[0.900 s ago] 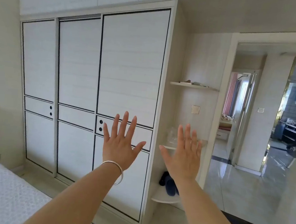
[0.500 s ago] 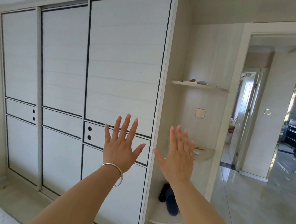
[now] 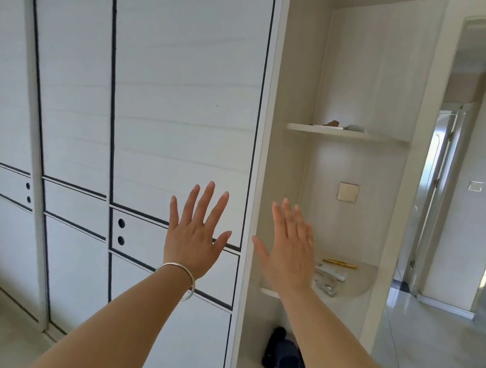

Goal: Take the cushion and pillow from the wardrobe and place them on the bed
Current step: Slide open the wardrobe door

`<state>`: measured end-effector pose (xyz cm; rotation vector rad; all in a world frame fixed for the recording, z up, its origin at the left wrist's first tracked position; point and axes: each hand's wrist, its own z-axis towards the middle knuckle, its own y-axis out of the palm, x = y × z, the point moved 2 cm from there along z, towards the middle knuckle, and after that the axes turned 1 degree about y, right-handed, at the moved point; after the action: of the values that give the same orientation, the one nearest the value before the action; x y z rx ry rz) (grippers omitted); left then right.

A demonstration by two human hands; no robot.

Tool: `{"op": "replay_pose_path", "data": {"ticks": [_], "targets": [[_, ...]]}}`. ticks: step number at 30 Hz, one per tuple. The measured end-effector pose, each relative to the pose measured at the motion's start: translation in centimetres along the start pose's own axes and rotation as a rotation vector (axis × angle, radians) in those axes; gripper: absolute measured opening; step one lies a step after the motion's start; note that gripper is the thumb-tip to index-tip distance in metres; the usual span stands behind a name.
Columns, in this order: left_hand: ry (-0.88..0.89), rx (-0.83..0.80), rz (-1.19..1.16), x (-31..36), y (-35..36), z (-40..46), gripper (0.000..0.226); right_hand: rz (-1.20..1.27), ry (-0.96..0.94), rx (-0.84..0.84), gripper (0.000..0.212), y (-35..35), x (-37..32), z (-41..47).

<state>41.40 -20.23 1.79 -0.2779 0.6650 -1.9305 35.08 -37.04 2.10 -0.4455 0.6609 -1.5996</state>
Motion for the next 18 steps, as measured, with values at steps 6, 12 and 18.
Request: {"op": "replay_pose_path", "data": {"ticks": [6,12,18], "targets": [[-0.090,-0.085,0.019,1.7,6.8,4.5,0.066,0.074,-0.127,-0.093,0.063,5.6,3.6,6.2],[-0.166,-0.183,-0.044,3.9,12.0,9.1,0.064,0.022,-0.321,-0.033,0.052,10.3,4.7,11.6],[-0.228,-0.297,-0.004,4.4,15.2,10.8,0.052,0.044,-0.552,0.067,0.047,13.4,4.9,14.4]]}}
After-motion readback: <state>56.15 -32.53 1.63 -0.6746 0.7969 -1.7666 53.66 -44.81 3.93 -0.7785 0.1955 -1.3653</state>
